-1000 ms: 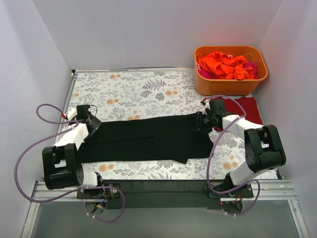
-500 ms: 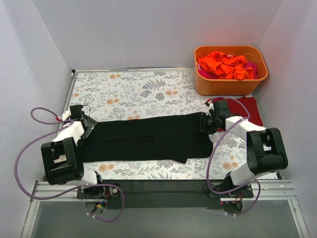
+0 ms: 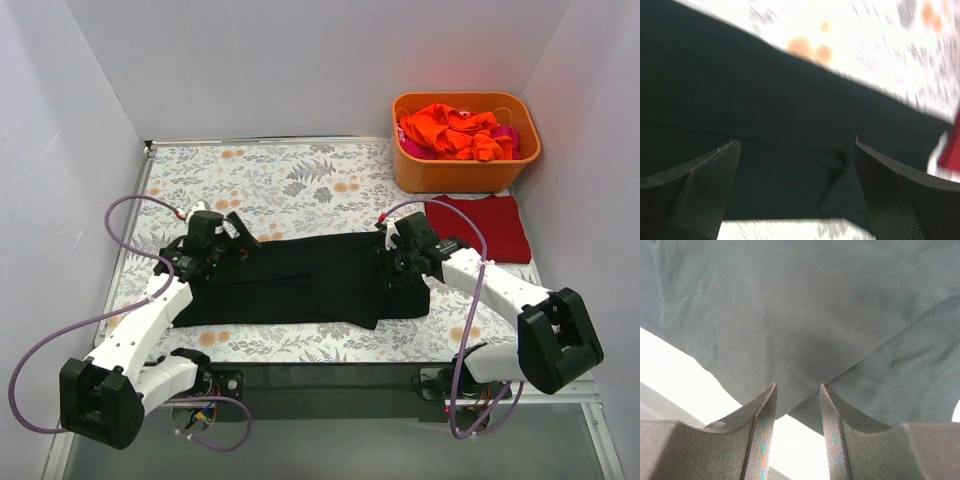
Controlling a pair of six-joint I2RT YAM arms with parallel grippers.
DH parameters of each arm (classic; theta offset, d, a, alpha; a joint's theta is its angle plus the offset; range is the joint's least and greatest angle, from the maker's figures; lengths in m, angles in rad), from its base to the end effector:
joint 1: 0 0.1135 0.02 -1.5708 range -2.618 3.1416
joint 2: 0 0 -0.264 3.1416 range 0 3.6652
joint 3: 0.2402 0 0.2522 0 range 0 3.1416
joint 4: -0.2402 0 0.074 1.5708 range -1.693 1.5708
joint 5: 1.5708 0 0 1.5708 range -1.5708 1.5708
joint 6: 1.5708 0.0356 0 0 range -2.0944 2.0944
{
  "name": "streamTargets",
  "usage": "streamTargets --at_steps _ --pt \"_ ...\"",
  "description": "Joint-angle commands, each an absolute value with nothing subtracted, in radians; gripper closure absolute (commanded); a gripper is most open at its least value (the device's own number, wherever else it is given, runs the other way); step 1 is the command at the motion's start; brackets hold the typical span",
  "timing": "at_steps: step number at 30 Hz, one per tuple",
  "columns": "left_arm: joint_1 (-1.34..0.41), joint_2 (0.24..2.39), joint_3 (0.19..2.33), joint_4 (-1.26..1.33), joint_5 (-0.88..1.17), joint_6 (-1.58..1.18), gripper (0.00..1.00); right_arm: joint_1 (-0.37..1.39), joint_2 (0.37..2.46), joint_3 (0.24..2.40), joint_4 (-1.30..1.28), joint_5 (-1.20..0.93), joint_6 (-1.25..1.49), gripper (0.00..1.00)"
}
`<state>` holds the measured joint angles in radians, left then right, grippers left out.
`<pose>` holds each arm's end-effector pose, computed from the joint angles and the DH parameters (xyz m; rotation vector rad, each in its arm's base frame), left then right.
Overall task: Fold and stack the t-shirts
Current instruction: Fold the tshirt
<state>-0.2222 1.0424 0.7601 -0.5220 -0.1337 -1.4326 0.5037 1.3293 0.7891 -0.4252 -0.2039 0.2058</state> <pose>0.2104 -0.0427 0.2522 -1.4534 1.9843 -0.6184 0.2240 0.1317 0.2058 -0.4667 2.5520 0.5300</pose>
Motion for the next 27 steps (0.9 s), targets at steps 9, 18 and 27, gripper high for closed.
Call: streamTargets --at_steps 9,18,27 --pt "-0.678 1.233 0.77 -0.545 -0.005 -1.611 0.2 0.604 1.261 0.713 -0.528 -0.281 0.276 0.61" --pt "-0.827 1.483 0.896 -0.532 -0.002 -1.582 0.3 0.606 1.252 0.683 -0.564 -0.353 0.282 0.62" --pt "-0.851 1.583 0.942 -0.532 0.034 -1.563 0.44 0.606 1.281 0.658 -0.534 -0.416 0.279 0.66"
